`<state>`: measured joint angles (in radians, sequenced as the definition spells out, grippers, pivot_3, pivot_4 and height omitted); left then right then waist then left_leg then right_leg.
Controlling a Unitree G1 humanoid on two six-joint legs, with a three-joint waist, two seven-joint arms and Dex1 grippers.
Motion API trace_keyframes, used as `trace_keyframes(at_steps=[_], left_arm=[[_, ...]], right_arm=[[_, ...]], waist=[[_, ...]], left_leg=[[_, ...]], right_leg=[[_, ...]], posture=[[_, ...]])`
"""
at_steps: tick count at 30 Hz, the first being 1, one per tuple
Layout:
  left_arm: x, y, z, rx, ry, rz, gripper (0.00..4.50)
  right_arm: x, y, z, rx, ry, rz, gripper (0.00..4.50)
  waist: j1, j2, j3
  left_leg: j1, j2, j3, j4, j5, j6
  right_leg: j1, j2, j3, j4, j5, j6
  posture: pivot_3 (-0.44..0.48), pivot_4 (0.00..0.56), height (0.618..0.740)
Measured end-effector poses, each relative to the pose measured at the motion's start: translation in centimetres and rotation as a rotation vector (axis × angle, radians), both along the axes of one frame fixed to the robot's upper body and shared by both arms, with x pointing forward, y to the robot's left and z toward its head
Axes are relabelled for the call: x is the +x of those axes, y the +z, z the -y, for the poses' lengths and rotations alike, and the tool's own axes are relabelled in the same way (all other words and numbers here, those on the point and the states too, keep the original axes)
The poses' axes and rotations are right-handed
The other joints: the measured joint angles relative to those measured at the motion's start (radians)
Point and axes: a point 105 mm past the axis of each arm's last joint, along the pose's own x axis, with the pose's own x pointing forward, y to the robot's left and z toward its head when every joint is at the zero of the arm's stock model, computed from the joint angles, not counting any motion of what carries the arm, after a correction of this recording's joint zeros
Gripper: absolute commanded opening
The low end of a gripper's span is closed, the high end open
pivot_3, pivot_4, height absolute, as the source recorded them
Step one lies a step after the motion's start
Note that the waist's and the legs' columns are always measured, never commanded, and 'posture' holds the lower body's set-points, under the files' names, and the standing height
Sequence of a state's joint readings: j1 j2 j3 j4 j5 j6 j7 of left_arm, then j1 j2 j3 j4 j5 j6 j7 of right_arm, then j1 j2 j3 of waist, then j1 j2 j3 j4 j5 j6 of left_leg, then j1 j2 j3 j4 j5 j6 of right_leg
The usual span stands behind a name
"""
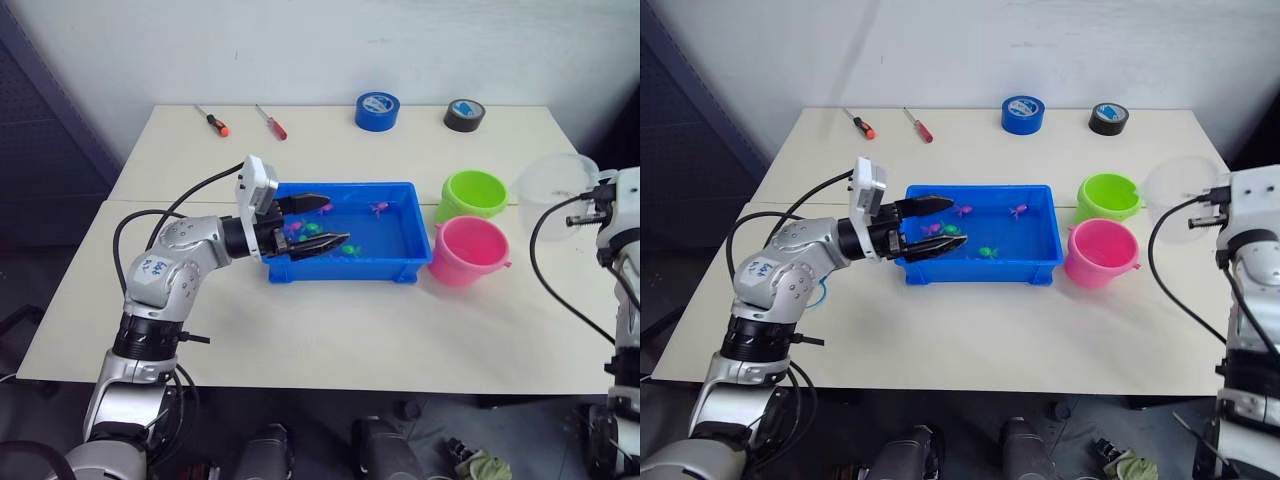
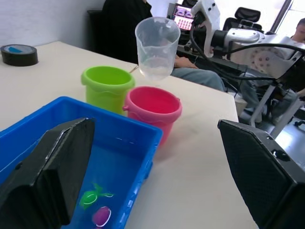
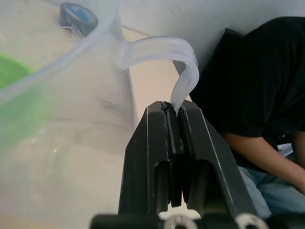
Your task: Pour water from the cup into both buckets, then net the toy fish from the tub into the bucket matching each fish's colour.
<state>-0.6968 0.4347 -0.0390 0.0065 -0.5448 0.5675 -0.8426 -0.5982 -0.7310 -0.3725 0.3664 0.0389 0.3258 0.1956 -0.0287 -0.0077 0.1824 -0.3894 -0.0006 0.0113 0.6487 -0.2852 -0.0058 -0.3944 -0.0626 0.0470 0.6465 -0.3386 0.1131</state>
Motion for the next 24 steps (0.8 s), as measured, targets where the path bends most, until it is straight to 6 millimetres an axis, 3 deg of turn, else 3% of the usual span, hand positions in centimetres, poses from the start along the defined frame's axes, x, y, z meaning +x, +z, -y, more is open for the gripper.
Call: trace_keyframes(at_steps=[7, 17, 20, 24], left_arm=[[0.0, 0.0, 0.1, -0.001, 0.0, 0.002, 4.5], [-0.5, 0.4, -0.1, 0.003, -0.005, 0.029, 4.5], [-0.8, 0.1, -0.5, 0.003, 0.009, 0.021, 4.5], [-0.8, 0.2, -0.6, 0.0, 0.022, 0.025, 4.5]], right_arm=[[2.3, 0.5, -0.4, -0.106, -0.011, -0.041, 0.02], [4.7, 2.1, -1.7, -0.446, -0.016, -0.098, 0.02], [6.0, 2.9, -3.4, -0.715, -0.003, -0.139, 0.02], [6.8, 4.0, -4.7, -0.9, 0.0, -0.147, 0.02]], waist=[[-0.001, 0.0, 0.0], [-0.002, 0.0, 0.0], [-0.005, 0.0, 0.0], [-0.005, 0.0, 0.0]], left_leg=[[0.0, 0.0, 0.002, 0.0, 0.0, 0.0], [0.0, 0.0, 0.003, 0.0, 0.0, -0.001], [0.0, 0.001, 0.004, -0.001, 0.0, -0.001], [0.0, 0.0, 0.005, -0.001, 0.001, -0.001]], right_leg=[[-0.002, 0.0, 0.002, 0.001, 0.0, 0.0], [-0.003, 0.0, 0.003, 0.001, 0.0, 0.0], [-0.004, 0.0, 0.004, 0.001, 0.0, 0.0], [-0.004, 0.0, 0.004, 0.001, 0.0, 0.0]], posture=[[0.0, 0.15, 0.74], [0.0, 0.15, 0.74], [0.0, 0.15, 0.74], [0.0, 0.15, 0.74]])
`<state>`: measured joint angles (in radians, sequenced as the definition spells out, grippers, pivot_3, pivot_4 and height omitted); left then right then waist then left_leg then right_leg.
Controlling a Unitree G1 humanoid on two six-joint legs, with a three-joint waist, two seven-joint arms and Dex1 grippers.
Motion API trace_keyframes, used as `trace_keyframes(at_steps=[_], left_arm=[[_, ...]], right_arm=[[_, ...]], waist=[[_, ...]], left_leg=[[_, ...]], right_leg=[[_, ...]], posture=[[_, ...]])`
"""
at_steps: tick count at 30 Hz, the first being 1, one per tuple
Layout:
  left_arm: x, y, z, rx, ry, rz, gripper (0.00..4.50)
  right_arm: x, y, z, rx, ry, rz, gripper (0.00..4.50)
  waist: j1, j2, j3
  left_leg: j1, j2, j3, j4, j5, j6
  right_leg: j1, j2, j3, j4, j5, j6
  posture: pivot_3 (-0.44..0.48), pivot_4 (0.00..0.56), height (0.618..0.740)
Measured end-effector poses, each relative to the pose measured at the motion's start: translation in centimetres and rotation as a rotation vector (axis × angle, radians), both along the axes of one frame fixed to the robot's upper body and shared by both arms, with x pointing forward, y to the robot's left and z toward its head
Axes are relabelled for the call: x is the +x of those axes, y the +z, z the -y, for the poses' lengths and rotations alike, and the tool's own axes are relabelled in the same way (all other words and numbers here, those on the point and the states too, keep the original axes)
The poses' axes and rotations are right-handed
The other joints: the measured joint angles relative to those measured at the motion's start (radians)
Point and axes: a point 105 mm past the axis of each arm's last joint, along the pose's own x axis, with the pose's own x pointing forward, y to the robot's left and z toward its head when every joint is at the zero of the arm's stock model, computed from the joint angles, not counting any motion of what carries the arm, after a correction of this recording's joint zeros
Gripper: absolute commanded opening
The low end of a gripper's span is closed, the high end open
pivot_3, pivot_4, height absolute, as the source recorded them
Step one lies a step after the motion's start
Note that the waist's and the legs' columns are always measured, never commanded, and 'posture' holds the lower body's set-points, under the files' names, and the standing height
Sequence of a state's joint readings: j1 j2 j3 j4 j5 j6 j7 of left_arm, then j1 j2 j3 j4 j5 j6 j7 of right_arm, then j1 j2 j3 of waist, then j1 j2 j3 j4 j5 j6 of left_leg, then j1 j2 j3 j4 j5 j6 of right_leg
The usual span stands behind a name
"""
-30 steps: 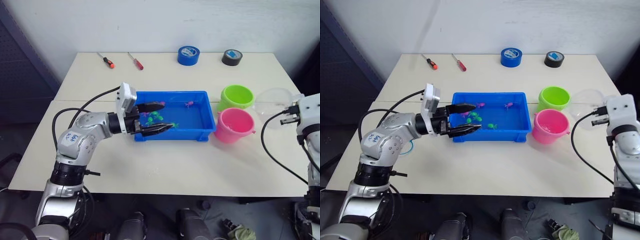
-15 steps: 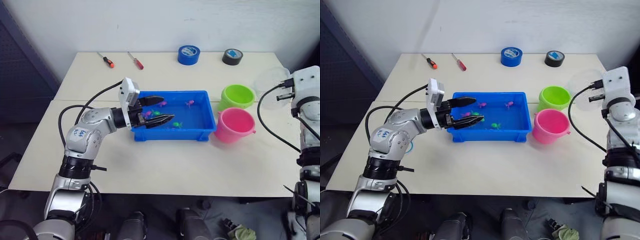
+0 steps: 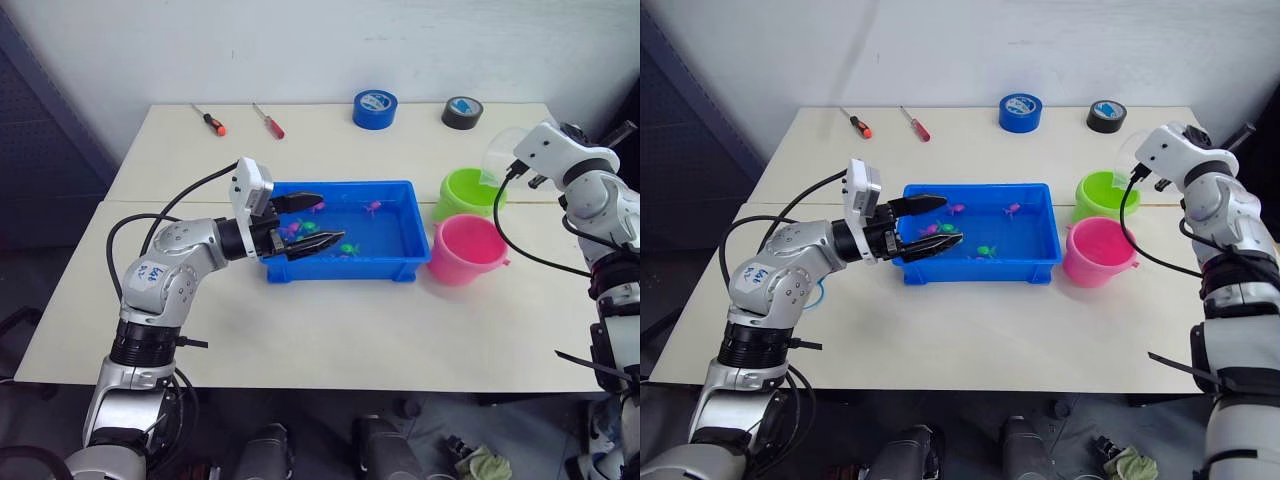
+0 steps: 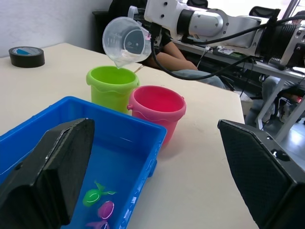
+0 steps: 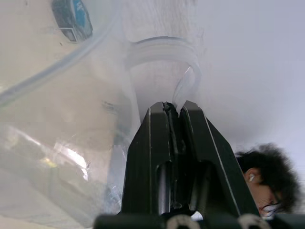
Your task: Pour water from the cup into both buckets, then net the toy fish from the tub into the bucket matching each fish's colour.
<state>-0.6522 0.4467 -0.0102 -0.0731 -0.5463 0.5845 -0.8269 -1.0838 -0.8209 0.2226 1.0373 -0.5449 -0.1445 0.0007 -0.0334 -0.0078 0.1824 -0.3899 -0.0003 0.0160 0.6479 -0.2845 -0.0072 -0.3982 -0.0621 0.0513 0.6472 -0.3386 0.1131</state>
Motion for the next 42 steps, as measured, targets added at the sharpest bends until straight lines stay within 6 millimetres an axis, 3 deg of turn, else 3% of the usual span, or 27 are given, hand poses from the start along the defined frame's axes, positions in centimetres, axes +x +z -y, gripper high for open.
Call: trace_keyframes(at_steps=[5, 9, 15, 20, 29, 33, 36, 41, 42], left_arm=[[-0.2, 0.2, 0.0, 0.001, 0.003, 0.011, 4.5], [-0.2, 0.1, 0.0, 0.0, 0.011, 0.01, 4.5], [-0.3, -0.4, -0.2, -0.002, 0.026, -0.005, 4.5], [-0.2, -0.4, -0.2, -0.006, 0.029, -0.006, 4.5], [-0.3, -0.4, -0.2, -0.007, 0.026, -0.006, 4.5], [-0.3, -0.4, -0.1, -0.011, 0.021, -0.007, 4.5], [-0.8, -0.3, 0.2, -0.029, -0.025, -0.033, 4.5], [-2.5, 0.6, 1.1, -0.08, -0.164, -0.083, 4.5], [-2.8, 1.0, 1.1, -0.086, -0.192, -0.087, 4.5]], right_arm=[[0.8, 0.5, -1.5, -0.293, 0.018, -0.048, 0.02], [1.1, 1.4, -1.9, -0.406, 0.012, -0.061, 0.02], [1.2, 1.1, -1.9, -0.483, 0.015, -0.084, 0.02], [1.6, 1.0, -3.6, -0.587, 0.079, -0.097, 0.02], [1.7, 0.7, -4.6, -0.656, 0.127, -0.112, 0.02], [1.6, 1.5, -4.0, -0.535, 0.113, -0.077, 0.02], [1.0, 2.3, -2.2, -0.228, 0.083, 0.002, 0.02], [-0.8, 0.6, 1.7, 0.176, 0.032, 0.094, 0.02], [-1.7, 0.3, 3.0, 0.326, 0.02, 0.154, 0.02]], waist=[[-0.001, 0.0, 0.0], [-0.002, 0.0, 0.0], [-0.003, 0.0, 0.0], [-0.009, 0.0, 0.0], [-0.021, 0.0, 0.0], [-0.022, 0.0, 0.0], [-0.019, 0.0, 0.0], [-0.017, 0.0, 0.0], [-0.016, 0.0, 0.0]], left_leg=[[0.0, 0.0, 0.0, 0.0, 0.0, 0.0], [0.0, 0.0, 0.0, 0.0, 0.0, -0.001], [0.0, 0.0, 0.0, 0.0, 0.0, -0.001], [0.0, 0.0, 0.0, 0.0, 0.0, -0.001], [0.0, 0.0, 0.0, 0.0, 0.0, -0.001], [0.0, 0.0, 0.0, 0.0, 0.0, -0.001], [0.0, 0.0, -0.001, 0.0, 0.0, -0.001], [0.0, 0.0, -0.002, 0.001, 0.0, -0.001], [-0.001, 0.0, -0.003, 0.001, 0.0, -0.001]], right_leg=[[0.0, 0.0, 0.0, 0.0, 0.0, 0.0], [-0.001, 0.0, 0.0, 0.0, 0.0, 0.0], [-0.001, 0.0, 0.0, 0.0, 0.0, 0.0], [-0.001, 0.0, 0.0, 0.001, 0.0, 0.0], [-0.001, 0.0, 0.0, 0.006, 0.0, 0.0], [-0.001, 0.0, 0.0, 0.006, 0.0, 0.0], [0.0, 0.0, -0.001, 0.006, 0.0, 0.0], [0.001, 0.0, -0.002, 0.006, 0.0, 0.0], [0.001, 0.001, -0.002, 0.006, 0.0, 0.0]], posture=[[0.0, 0.15, 0.74], [0.0, 0.15, 0.74], [0.0, 0.15, 0.74], [0.0, 0.15, 0.74], [0.0, 0.15, 0.74], [0.0, 0.15, 0.74], [0.0, 0.15, 0.74], [0.0, 0.15, 0.74], [0.0, 0.15, 0.74]])
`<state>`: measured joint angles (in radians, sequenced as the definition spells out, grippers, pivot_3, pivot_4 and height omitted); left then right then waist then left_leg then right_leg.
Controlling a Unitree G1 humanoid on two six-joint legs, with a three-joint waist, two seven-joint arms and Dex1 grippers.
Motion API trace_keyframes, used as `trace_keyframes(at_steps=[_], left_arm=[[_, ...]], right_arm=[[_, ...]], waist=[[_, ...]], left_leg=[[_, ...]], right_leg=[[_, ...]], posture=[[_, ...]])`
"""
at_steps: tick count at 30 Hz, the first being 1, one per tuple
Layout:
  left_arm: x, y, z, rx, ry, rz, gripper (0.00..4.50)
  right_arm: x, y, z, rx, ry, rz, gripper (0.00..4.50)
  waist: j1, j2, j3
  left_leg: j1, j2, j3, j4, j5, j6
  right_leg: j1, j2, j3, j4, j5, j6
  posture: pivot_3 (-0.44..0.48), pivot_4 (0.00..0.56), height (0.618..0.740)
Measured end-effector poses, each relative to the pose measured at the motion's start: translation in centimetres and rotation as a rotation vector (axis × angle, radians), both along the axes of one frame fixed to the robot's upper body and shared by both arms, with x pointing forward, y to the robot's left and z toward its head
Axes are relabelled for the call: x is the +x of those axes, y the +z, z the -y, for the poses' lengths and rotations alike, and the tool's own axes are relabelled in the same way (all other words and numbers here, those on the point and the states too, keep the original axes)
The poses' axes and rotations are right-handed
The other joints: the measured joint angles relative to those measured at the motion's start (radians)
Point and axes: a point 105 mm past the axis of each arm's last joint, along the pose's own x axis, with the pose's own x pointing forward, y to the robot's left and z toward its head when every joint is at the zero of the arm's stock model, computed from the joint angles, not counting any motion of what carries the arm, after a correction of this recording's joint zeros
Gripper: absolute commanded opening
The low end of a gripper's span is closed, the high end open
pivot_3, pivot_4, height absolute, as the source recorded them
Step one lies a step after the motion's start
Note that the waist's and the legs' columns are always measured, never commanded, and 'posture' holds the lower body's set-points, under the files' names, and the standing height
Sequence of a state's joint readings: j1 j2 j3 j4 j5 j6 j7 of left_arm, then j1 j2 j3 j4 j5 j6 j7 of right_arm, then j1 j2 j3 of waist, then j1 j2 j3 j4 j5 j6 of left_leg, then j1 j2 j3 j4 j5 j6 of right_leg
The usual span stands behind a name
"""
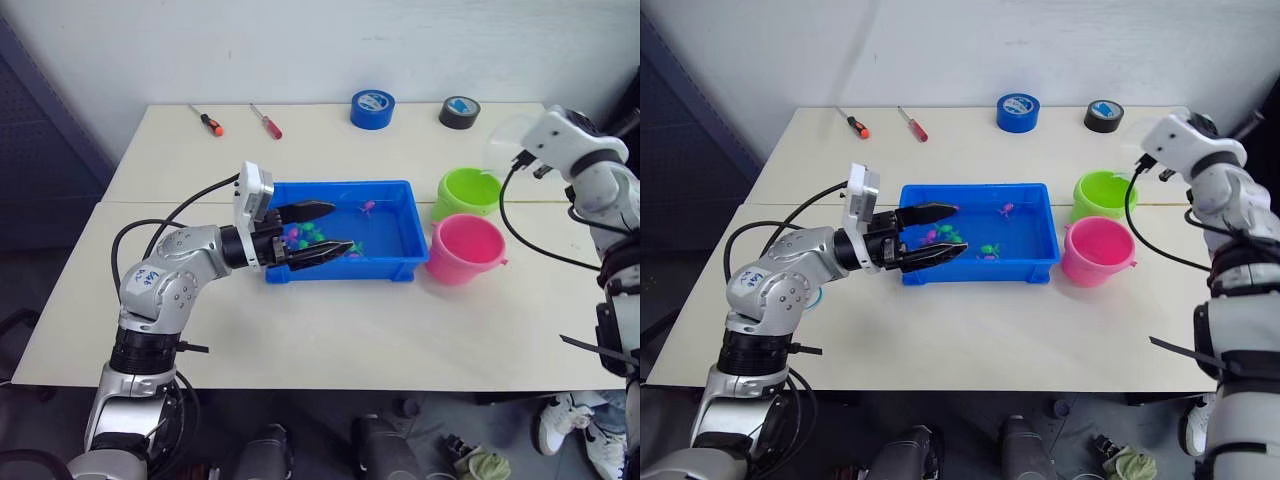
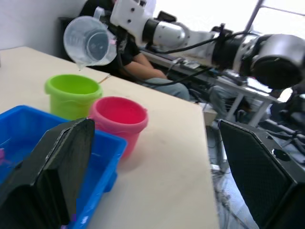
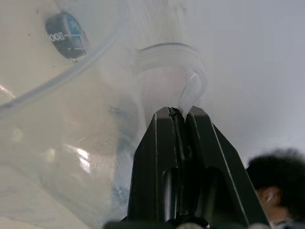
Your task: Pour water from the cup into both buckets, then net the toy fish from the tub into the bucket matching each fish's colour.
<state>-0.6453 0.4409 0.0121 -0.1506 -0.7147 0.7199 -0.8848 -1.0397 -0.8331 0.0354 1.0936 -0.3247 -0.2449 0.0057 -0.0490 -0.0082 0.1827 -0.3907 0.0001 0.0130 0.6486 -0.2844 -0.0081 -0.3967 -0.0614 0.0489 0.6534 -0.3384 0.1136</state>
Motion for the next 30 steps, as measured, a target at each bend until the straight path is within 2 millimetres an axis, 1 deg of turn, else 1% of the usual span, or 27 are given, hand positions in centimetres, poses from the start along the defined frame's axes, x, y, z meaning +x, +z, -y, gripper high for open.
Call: trace_keyframes(at_steps=[2, 3, 5, 6, 7, 8, 10, 11, 15, 19, 21, 27, 30], left_arm=[[-0.4, 0.5, -0.1, 0.01, -0.038, 0.006, 4.5], [-0.6, 0.5, -0.4, 0.02, -0.047, 0.008, 4.5], [-1.0, 0.3, -0.6, 0.051, -0.087, 0.006, 4.5], [-1.3, 0.0, -0.6, 0.071, -0.117, 0.003, 4.5], [-1.5, -0.2, -0.4, 0.083, -0.138, 0.002, 4.5], [-1.9, -0.4, -0.2, 0.098, -0.172, 0.006, 4.5], [-2.4, -0.8, 0.2, 0.122, -0.216, 0.016, 4.5], [-2.5, -1.0, 0.3, 0.129, -0.228, 0.022, 4.5], [-2.8, -1.0, 0.7, 0.119, -0.258, 0.033, 4.5], [-2.8, -1.1, 0.9, 0.109, -0.267, 0.028, 4.5], [-2.8, -1.1, 1.0, 0.108, -0.271, 0.028, 4.5], [-2.9, -1.4, 1.5, 0.13, -0.291, 0.048, 4.5], [-2.8, -1.3, 1.8, 0.132, -0.297, 0.056, 4.5]], right_arm=[[-2.0, -0.4, 2.2, 0.22, -0.025, 0.09, 0.02], [-2.7, -0.6, 2.9, 0.295, -0.035, 0.119, 0.02], [-5.6, -1.0, 5.0, 0.536, -0.058, 0.219, 0.02], [-7.1, -1.5, 5.7, 0.65, -0.065, 0.254, 0.02], [-8.1, -2.0, 6.1, 0.727, -0.067, 0.272, 0.02], [-9.6, -3.2, 6.4, 0.853, -0.065, 0.293, 0.02], [-11.8, -5.9, 6.4, 1.008, -0.078, 0.287, 0.02], [-12.5, -7.5, 6.2, 1.071, -0.092, 0.263, 0.02], [-14.7, -12.0, 4.6, 1.25, -0.127, 0.224, 0.02], [-16.6, -16.7, 2.8, 1.278, -0.196, 0.134, 0.02], [-16.9, -18.3, 2.0, 1.289, -0.208, 0.111, 0.02], [-16.4, -19.2, 1.7, 1.149, -0.195, 0.101, 0.02], [-16.9, -19.6, 1.8, 1.061, -0.193, 0.086, 1.03]], waist=[[0.004, 0.0, 0.0], [0.005, 0.0, 0.0], [0.011, 0.0, 0.0], [0.012, 0.0, 0.0], [0.015, 0.0, 0.0], [0.019, 0.0, 0.0], [0.022, 0.0, 0.0], [0.021, 0.0, 0.0], [0.019, 0.0, 0.0], [0.02, 0.001, -0.001], [0.018, 0.001, -0.001], [0.019, 0.001, -0.001], [0.023, 0.001, -0.001]], left_leg=[[0.0, 0.001, -0.002, 0.0, 0.0, 0.0], [0.0, 0.001, -0.002, 0.0, 0.0, 0.0], [0.0, 0.002, -0.002, 0.0, 0.0, 0.0], [0.0, 0.002, -0.001, 0.0, 0.0, 0.0], [0.001, 0.002, -0.001, 0.0, 0.0, 0.0], [0.001, 0.003, -0.002, 0.0, 0.0, 0.0], [0.001, 0.002, -0.002, 0.0, 0.0, 0.0], [0.002, 0.002, -0.002, 0.001, 0.0, 0.0], [0.003, 0.002, 0.0, 0.0, -0.001, 0.002], [0.004, 0.002, -0.001, -0.001, -0.002, 0.004], [0.004, 0.001, 0.001, -0.001, -0.002, 0.005], [0.005, 0.0, 0.001, -0.001, -0.002, 0.005], [0.004, 0.0, 0.0, -0.001, -0.002, 0.005]], right_leg=[[0.0, 0.0, -0.001, 0.0, 0.0, 0.0], [0.0, 0.0, -0.001, 0.0, 0.0, 0.0], [0.001, 0.0, -0.001, 0.0, 0.0, 0.0], [0.001, 0.0, 0.0, 0.0, 0.0, 0.0], [0.001, 0.0, 0.0, 0.0, 0.0, 0.0], [0.002, 0.0, 0.0, 0.0, 0.0, 0.0], [0.003, 0.0, 0.0, 0.0, 0.0, 0.0], [0.003, 0.0, 0.001, 0.0, 0.0, 0.0], [0.002, 0.0, 0.004, 0.0, 0.0, 0.0], [0.002, 0.0, 0.005, -0.001, 0.0, 0.0], [0.001, 0.0, 0.006, -0.001, 0.0, 0.0], [0.001, 0.001, 0.007, -0.001, 0.0, 0.0], [0.001, 0.001, 0.006, -0.001, 0.0, 0.0]], posture=[[0.0, 0.15, 0.74], [0.0, 0.15, 0.74], [0.0, 0.15, 0.74], [0.0, 0.15, 0.74], [0.0, 0.15, 0.74], [0.0, 0.15, 0.74], [0.0, 0.15, 0.74], [0.0, 0.15, 0.74], [0.0, 0.15, 0.74], [0.0, 0.15, 0.74], [0.0, 0.15, 0.74], [0.0, 0.15, 0.74], [0.0, 0.15, 0.74]])
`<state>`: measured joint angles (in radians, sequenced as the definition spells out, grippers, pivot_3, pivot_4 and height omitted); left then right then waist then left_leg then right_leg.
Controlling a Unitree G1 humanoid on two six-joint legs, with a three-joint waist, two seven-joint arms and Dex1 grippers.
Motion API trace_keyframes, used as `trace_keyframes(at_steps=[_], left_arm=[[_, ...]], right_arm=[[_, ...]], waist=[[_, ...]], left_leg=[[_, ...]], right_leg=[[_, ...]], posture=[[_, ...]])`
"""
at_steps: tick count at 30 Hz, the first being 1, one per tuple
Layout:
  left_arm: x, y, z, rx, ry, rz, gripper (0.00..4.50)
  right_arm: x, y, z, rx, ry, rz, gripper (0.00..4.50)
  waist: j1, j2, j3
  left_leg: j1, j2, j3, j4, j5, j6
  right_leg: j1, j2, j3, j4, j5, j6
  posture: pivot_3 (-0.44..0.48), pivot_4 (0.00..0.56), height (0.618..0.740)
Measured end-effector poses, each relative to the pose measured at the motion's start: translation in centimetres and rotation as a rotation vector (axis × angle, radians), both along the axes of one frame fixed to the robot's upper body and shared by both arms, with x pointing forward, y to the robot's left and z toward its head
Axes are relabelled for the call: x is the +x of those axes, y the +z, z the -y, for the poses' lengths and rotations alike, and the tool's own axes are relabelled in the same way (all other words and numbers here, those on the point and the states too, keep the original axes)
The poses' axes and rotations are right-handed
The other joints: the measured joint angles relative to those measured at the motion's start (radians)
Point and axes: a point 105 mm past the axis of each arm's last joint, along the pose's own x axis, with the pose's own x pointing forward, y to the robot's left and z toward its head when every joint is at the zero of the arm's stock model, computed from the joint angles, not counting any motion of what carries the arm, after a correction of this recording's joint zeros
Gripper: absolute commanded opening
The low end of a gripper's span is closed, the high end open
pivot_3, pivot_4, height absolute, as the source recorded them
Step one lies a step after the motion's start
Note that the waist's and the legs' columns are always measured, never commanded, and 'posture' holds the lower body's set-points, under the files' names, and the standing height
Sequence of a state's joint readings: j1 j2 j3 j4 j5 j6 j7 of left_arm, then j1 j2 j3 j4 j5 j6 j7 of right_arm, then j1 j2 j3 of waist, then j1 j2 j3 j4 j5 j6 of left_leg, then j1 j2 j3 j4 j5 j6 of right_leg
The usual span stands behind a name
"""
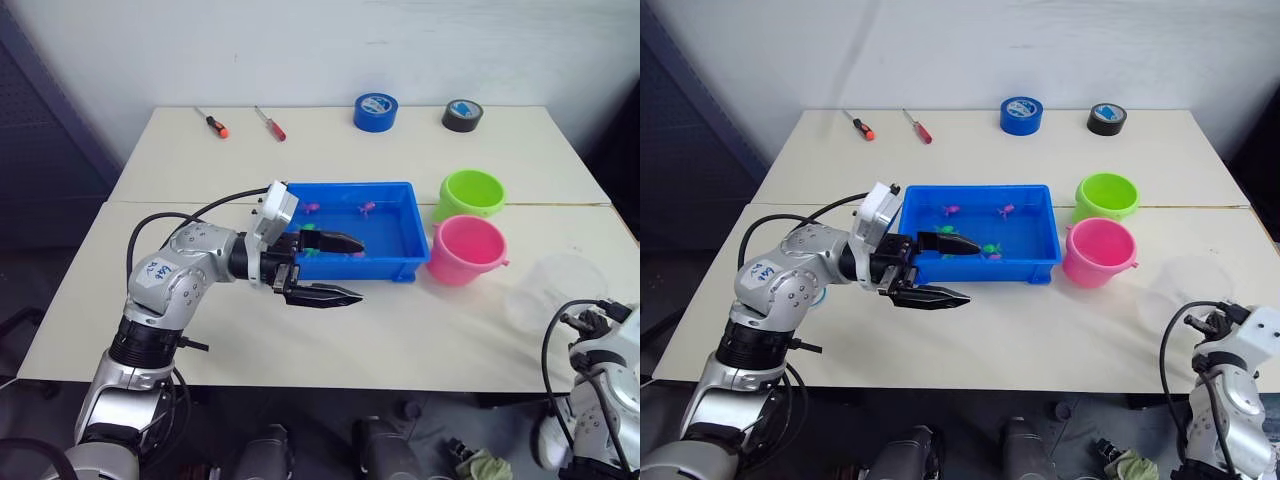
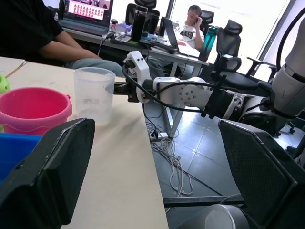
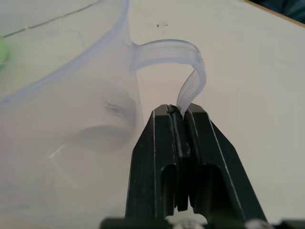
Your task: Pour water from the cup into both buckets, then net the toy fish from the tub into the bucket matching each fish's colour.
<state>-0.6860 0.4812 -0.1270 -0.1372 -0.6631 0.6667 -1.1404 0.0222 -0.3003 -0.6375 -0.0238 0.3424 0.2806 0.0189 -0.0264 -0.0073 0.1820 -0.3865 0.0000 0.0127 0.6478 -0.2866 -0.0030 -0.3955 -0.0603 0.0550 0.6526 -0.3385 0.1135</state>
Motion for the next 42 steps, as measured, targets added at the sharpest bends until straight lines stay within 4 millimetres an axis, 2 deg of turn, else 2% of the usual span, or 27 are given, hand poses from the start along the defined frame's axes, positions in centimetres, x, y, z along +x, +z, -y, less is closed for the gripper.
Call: trace_keyframes(at_steps=[1, 4, 7, 8, 10, 12, 16, 18, 20, 22, 25, 26, 27, 29, 32, 34, 37, 42], left_arm=[[0.0, 0.1, 0.1, -0.001, -0.001, 0.002, 4.5], [0.2, 0.0, 0.2, -0.007, -0.001, -0.009, 4.5], [0.3, -0.1, 0.2, -0.008, -0.004, -0.021, 4.5], [0.3, -0.1, 0.2, -0.008, -0.006, -0.022, 4.5], [0.3, -0.2, 0.2, -0.008, -0.007, -0.024, 4.5], [0.3, -0.2, 0.1, -0.004, -0.004, -0.029, 4.5], [0.6, -0.9, -1.0, 0.014, 0.044, -0.056, 4.5], [0.9, -1.6, -2.0, 0.022, 0.102, -0.077, 4.5], [1.4, -2.6, -3.4, 0.033, 0.193, -0.107, 4.5], [1.6, -3.3, -5.2, 0.037, 0.292, -0.119, 4.5], [0.9, -5.8, -9.4, 0.06, 0.517, -0.191, 4.5], [0.6, -6.5, -10.6, 0.066, 0.579, -0.215, 4.5], [0.5, -6.7, -11.0, 0.069, 0.601, -0.225, 4.5], [-0.6, -7.6, -13.2, 0.08, 0.717, -0.242, 4.5], [-3.6, -10.0, -17.9, 0.114, 0.942, -0.312, 4.5], [-5.6, -11.2, -20.7, 0.134, 1.085, -0.354, 4.5], [-8.1, -11.6, -23.1, 0.157, 1.202, -0.359, 4.5], [-10.2, -12.4, -24.7, 0.245, 1.255, -0.366, 4.5]], right_arm=[[-0.4, -0.3, 0.1, -0.019, -0.001, -0.015, 1.85], [-2.1, -1.4, 0.4, -0.046, -0.016, -0.064, 2.75], [-4.1, -2.0, 0.1, -0.052, -0.037, -0.092, 4.28], [-4.6, -1.9, 0.0, -0.06, -0.038, -0.098, 4.47], [-5.8, -0.8, -0.4, -0.096, -0.025, -0.096, 4.47], [-6.2, 2.0, -1.9, -0.129, 0.06, -0.034, 4.47], [-4.1, 9.6, -6.6, -0.208, 0.472, 0.133, 4.47], [-3.2, 12.2, -8.5, -0.228, 0.643, 0.177, 4.47], [-2.3, 13.6, -10.3, -0.249, 0.812, 0.146, 4.47], [-1.2, 14.2, -12.3, -0.248, 0.97, 0.126, 4.47], [0.2, 15.8, -18.3, -0.256, 1.354, 0.13, 4.47], [0.3, 16.0, -19.7, -0.255, 1.438, 0.136, 4.47], [0.3, 15.9, -20.1, -0.252, 1.467, 0.134, 4.47], [0.9, 15.5, -22.1, -0.231, 1.589, 0.108, 4.47], [1.4, 15.5, -24.7, -0.234, 1.744, 0.106, 4.47], [1.7, 15.1, -25.6, -0.227, 1.808, 0.094, 4.47], [1.9, 14.4, -26.8, -0.222, 1.873, 0.077, 4.47], [1.9, 13.2, -27.5, -0.24, 1.923, 0.047, 4.47]], waist=[[0.0, 0.0, 0.0], [-0.001, 0.0, 0.0], [-0.001, 0.0, 0.0], [-0.001, 0.0, 0.0], [-0.002, 0.0, 0.0], [-0.004, 0.0, 0.0], [-0.019, 0.0, 0.0], [-0.018, -0.003, 0.001], [-0.012, -0.003, 0.001], [-0.012, -0.005, 0.001], [-0.026, -0.006, 0.002], [-0.023, -0.007, 0.003], [-0.02, -0.008, 0.003], [-0.004, -0.009, 0.004], [-0.006, -0.01, 0.004], [-0.005, -0.011, 0.004], [0.009, -0.012, 0.004], [0.02, -0.012, 0.004]], left_leg=[[0.0, 0.0, 0.0, 0.0, 0.0, 0.0], [0.0, 0.0, 0.0, 0.0, 0.0, 0.001], [0.0, 0.001, -0.001, -0.001, 0.0, 0.0], [0.0, 0.001, -0.001, -0.001, 0.0, 0.0], [0.0, 0.001, -0.001, 0.0, 0.0, 0.0], [0.0, 0.002, 0.0, 0.0, -0.001, -0.001], [0.003, 0.003, 0.001, 0.0, -0.001, 0.0], [0.003, 0.004, -0.002, -0.001, -0.001, 0.0], [0.003, 0.004, -0.002, -0.001, -0.001, 0.0], [0.002, 0.005, -0.001, 0.0, -0.002, 0.0], [0.002, 0.006, -0.002, -0.001, -0.002, 0.001], [0.001, 0.007, -0.004, 0.0, -0.002, 0.001], [0.0, 0.007, -0.005, 0.0, -0.003, 0.0], [-0.002, 0.007, -0.007, 0.0, -0.003, 0.001], [-0.002, 0.007, -0.005, 0.0, -0.007, 0.002], [-0.003, 0.007, -0.005, -0.001, -0.009, 0.002], [-0.004, 0.005, -0.01, -0.001, -0.009, 0.002], [-0.005, 0.002, -0.009, -0.003, -0.009, 0.003]], right_leg=[[0.0, 0.0, 0.0, 0.0, 0.0, 0.0], [0.0, -0.001, 0.001, 0.0, 0.0, 0.0], [0.0, -0.001, 0.001, -0.001, 0.0, 0.0], [0.0, -0.001, 0.001, -0.001, 0.0, 0.0], [0.0, -0.001, 0.001, -0.001, 0.0, 0.0], [0.0, -0.001, 0.002, -0.001, 0.0, 0.0], [0.004, -0.001, 0.002, -0.003, 0.0, 0.0], [0.004, 0.0, 0.001, -0.003, 0.0, 0.0], [0.004, 0.0, 0.001, -0.003, 0.0, 0.0], [0.003, 0.0, 0.001, -0.005, 0.0, -0.001], [0.003, -0.001, 0.001, -0.005, 0.0, -0.001], [0.003, -0.001, -0.001, -0.006, 0.0, -0.001], [0.003, -0.001, -0.002, -0.006, -0.001, -0.001], [0.002, -0.003, -0.004, -0.008, -0.001, -0.002], [0.002, -0.006, -0.005, -0.011, -0.001, -0.002], [0.002, -0.008, -0.008, -0.013, -0.001, -0.003], [0.003, -0.013, -0.017, -0.016, -0.003, -0.006], [0.006, -0.018, -0.021, -0.023, -0.005, -0.01]], posture=[[0.0, 0.15, 0.74], [0.0, 0.15, 0.74], [0.0, 0.15, 0.74], [0.0, 0.15, 0.74], [0.0, 0.15, 0.74], [0.0, 0.15, 0.74], [0.0, 0.15, 0.74], [0.0, 0.15, 0.74], [0.0, 0.15, 0.74], [0.0, 0.15, 0.74], [0.0, 0.15, 0.74], [0.0, 0.15, 0.74], [0.0, 0.15, 0.74], [0.0, 0.15, 0.74], [0.0, 0.15, 0.74], [0.0, 0.15, 0.74], [0.0, 0.15, 0.74], [0.0, 0.15, 0.74]])
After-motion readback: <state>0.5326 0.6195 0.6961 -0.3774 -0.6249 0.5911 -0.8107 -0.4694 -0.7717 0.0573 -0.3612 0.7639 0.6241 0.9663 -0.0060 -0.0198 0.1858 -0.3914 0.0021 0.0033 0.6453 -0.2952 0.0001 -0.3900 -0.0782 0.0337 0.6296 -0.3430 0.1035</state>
